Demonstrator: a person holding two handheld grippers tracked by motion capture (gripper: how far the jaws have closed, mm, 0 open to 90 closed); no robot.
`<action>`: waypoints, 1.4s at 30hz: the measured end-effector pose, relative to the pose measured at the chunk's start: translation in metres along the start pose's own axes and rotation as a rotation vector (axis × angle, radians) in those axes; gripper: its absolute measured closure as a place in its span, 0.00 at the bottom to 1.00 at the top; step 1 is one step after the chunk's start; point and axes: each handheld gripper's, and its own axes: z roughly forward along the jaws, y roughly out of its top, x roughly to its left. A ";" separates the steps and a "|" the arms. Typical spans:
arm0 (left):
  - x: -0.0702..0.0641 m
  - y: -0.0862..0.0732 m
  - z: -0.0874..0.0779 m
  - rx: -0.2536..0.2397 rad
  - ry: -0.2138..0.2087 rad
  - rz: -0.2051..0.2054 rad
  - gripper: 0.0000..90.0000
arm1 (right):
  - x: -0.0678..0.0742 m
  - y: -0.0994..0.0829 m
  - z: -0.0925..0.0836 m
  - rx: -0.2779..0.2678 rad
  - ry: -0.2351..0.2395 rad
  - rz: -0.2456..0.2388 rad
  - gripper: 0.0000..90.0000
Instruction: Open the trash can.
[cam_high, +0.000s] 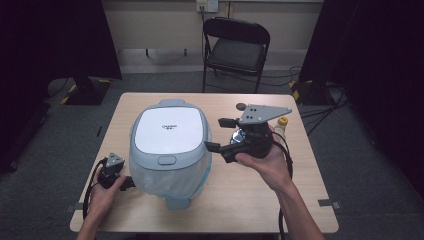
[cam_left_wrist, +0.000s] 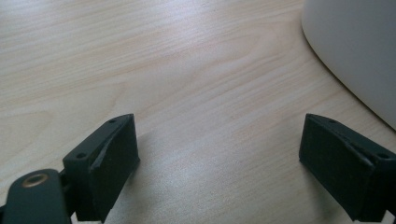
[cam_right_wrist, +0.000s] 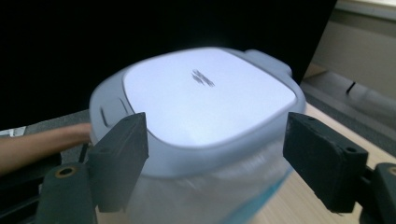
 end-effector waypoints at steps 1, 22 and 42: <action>0.000 0.000 0.000 0.000 0.001 0.000 0.13 | 0.005 0.004 0.002 -0.007 0.007 -0.013 0.24; 0.001 0.000 0.001 -0.004 -0.010 0.000 0.12 | 0.070 0.018 0.073 0.134 0.251 -0.149 0.51; 0.002 0.001 0.002 0.000 -0.010 0.005 0.10 | 0.076 0.011 0.076 0.177 0.269 -0.151 0.62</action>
